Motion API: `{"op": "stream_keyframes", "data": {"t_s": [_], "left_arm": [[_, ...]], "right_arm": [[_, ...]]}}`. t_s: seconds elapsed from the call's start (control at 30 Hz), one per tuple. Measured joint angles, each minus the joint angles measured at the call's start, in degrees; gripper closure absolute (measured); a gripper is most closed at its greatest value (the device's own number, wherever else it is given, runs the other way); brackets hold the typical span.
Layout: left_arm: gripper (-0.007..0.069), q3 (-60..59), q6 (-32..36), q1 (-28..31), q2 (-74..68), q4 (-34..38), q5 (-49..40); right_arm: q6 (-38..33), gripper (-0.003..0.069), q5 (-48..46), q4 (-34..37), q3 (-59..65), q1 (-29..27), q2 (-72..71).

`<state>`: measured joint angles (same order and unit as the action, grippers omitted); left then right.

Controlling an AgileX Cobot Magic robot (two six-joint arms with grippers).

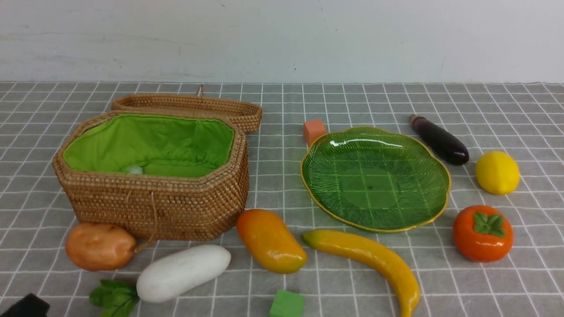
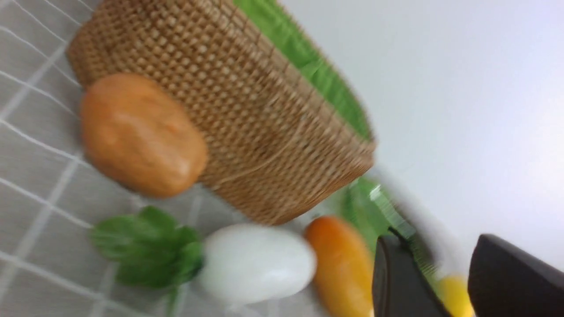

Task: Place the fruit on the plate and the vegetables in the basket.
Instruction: Grab a potato with your left arm and place it in the basket on the left

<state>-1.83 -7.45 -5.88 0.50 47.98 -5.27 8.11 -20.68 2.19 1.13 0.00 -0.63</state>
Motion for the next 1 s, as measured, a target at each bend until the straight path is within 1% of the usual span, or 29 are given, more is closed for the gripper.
{"op": "stream_keyframes", "data": {"t_s": [0.03,0.07,0.13,0.17,0.23,0.27,0.3,0.37,0.4,0.43,0.47,0.5,0.53,0.63,0.77,0.83,0.87,0.9,0.93,0.97,1.0], "left_arm": [[0.0388,0.0,0.0,0.0,0.0,1.1,0.6],[0.0415,0.1,0.7,0.0,0.0,4.4,1.6],[0.0468,1.5,3.6,0.0,0.0,4.9,-1.8],[0.0476,2.3,4.4,0.0,0.0,4.9,-2.9],[0.0544,4.9,7.5,0.0,-0.5,4.6,-6.9],[0.0613,8.3,10.4,0.0,-2.6,4.1,-11.3],[0.0637,10.1,11.8,0.0,-4.3,3.7,-13.5],[0.0638,14.2,14.9,0.0,-9.1,2.5,-18.5],[0.0638,17.5,17.2,0.0,-13.7,0.9,-21.7],[0.0638,17.5,17.6,0.0,-14.4,0.5,-22.2],[0.0638,21.3,19.7,0.0,-19.2,-2.6,-26.8],[0.0638,23.7,20.8,0.0,-22.7,-4.4,-29.1],[0.0638,26.4,21.8,0.0,-26.9,-7.8,-32.4],[0.0638,32.1,22.8,0.0,-35.5,-14.0,-38.4],[0.0638,36.9,23.4,0.0,-43.9,-19.8,-40.7],[0.0638,39.5,25.0,0.0,-48.9,-22.6,-40.8],[0.0638,39.9,25.7,0.0,-49.7,-22.8,-40.8],[0.0638,41.1,29.2,0.0,-52.3,-23.3,-40.7],[0.0638,41.4,29.9,0.0,-52.6,-23.4,-40.7],[0.0638,41.9,33.1,0.0,-53.8,-23.4,-40.6],[0.0638,42.9,43.9,-0.4,-56.1,-23.8,-39.8]], "right_arm": [[0.6,0.0419,0.3,0.6,0.1,0.0,0.0],[3.8,0.0419,2.8,5.5,0.3,0.0,0.0],[7.5,0.0419,5.5,12.3,0.4,0.0,0.0],[7.5,0.0419,5.9,12.3,0.4,0.0,0.0],[10.4,0.0419,8.8,18.5,0.4,0.0,0.0],[11.7,0.0420,11.0,21.8,0.4,0.0,0.0],[12.0,0.0425,11.8,23.3,0.4,0.0,0.0],[12.2,0.0446,10.2,25.8,-0.1,0.5,0.0],[12.1,0.0464,6.5,26.2,-1.5,1.2,0.0],[12.0,0.0472,5.8,26.3,-1.8,1.5,0.0],[10.4,0.0502,0.4,26.3,-5.2,2.8,0.2],[8.6,0.0522,-3.4,26.1,-8.1,4.0,0.8],[6.5,0.0545,-8.0,25.6,-11.6,5.4,2.5],[0.7,0.0573,-18.3,23.2,-22.6,8.5,8.9],[-3.4,0.0579,-30.6,18.9,-35.7,10.5,17.4],[-8.7,0.0579,-37.5,17.6,-42.1,10.8,22.6],[-9.3,0.0579,-37.5,17.6,-42.6,10.8,22.6],[-14.4,0.0578,-41.5,17.7,-45.6,10.8,24.8],[-15.1,0.0578,-42.4,17.8,-46.0,10.8,25.3],[-17.8,0.0576,-43.7,18.1,-47.1,10.8,25.8],[-23.6,0.0574,-47.0,19.6,-49.0,10.9,26.9]]}}
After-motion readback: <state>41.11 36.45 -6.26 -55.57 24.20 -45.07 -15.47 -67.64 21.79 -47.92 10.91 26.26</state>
